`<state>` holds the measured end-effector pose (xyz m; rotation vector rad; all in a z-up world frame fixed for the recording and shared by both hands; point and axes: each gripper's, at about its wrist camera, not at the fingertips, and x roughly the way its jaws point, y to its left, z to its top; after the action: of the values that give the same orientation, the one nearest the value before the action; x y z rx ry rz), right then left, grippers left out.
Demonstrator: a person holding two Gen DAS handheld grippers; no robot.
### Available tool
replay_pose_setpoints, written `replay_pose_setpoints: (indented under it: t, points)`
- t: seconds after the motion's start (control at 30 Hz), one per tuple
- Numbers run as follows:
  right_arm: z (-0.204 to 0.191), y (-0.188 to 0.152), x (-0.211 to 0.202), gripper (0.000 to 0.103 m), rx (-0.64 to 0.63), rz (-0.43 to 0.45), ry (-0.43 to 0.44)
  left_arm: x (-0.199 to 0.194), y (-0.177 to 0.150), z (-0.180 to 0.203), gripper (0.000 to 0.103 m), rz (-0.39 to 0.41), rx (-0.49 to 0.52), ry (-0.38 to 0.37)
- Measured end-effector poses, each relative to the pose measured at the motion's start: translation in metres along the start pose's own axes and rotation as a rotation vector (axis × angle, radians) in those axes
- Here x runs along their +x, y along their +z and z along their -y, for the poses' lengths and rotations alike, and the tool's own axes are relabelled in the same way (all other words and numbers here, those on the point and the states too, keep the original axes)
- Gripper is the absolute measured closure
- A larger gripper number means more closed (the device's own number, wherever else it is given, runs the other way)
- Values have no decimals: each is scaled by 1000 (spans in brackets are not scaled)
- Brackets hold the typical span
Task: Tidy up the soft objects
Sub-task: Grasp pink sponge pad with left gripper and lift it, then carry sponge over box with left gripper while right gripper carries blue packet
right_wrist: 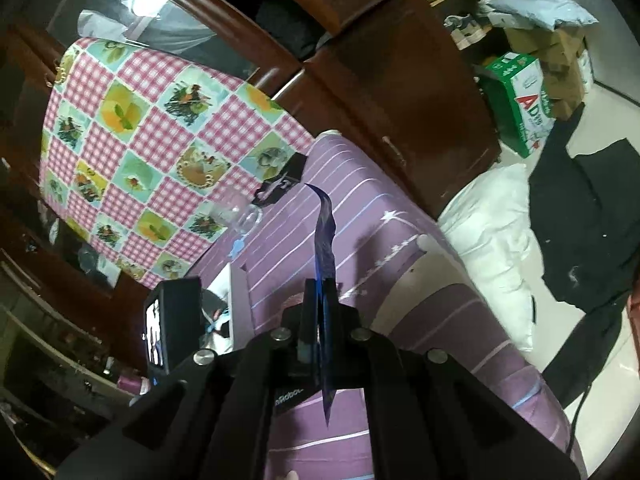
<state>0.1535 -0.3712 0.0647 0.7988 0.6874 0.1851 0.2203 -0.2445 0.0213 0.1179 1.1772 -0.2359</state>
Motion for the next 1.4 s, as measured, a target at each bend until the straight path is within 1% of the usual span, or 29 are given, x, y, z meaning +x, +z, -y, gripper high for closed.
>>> replay_pose_setpoints:
  t: [0.07, 0.17, 0.23, 0.33, 0.43, 0.47, 0.6, 0.77, 0.83, 0.9, 1.03, 1.07, 1.17, 1.2, 1.3, 1.4]
  points:
    - [-1, 0, 0, 100, 1, -3, 29, -13, -3, -5, 50, 23, -14, -21]
    - [-3, -1, -2, 100, 3, 0, 61, -35, -9, -14, 51, 68, -20, -12]
    - [-4, -1, -2, 100, 12, -8, 103, -46, -14, -19, 54, 94, -19, -10]
    - [-9, -4, -1, 100, 10, -27, 165, -64, -22, -32, 58, 127, -33, -36]
    - [-18, -9, 3, 100, 19, -75, 251, -80, -28, -46, 64, 148, -48, -63]
    - [-24, -12, 5, 100, 10, -81, 254, -86, -31, -52, 65, 163, -52, -67]
    - [-54, -19, 12, 100, -73, -99, 193, -106, -38, -75, 66, 215, -71, -62]
    - [-83, -20, 27, 100, -95, -181, 208, -125, -46, -113, 66, 259, -136, -40]
    - [-95, -18, 29, 100, -105, -194, 206, -129, -50, -128, 66, 286, -156, 7]
    - [-106, -15, 31, 100, -119, -203, 208, -130, -55, -141, 66, 298, -173, 13]
    - [-126, -12, 39, 100, -123, -223, 234, -129, -64, -177, 66, 314, -239, -48]
    - [-132, -13, 43, 100, -125, -229, 243, -128, -64, -184, 66, 320, -250, -50]
    - [-147, -18, 61, 100, -123, -257, 253, -125, -64, -204, 66, 327, -264, 16]
    - [-153, -21, 71, 100, -119, -269, 260, -125, -64, -210, 66, 327, -266, 28]
    - [-167, -26, 92, 100, -116, -294, 287, -132, -66, -233, 66, 359, -302, 46]
    - [-182, -30, 114, 100, -122, -325, 315, -133, -68, -253, 66, 360, -333, 53]
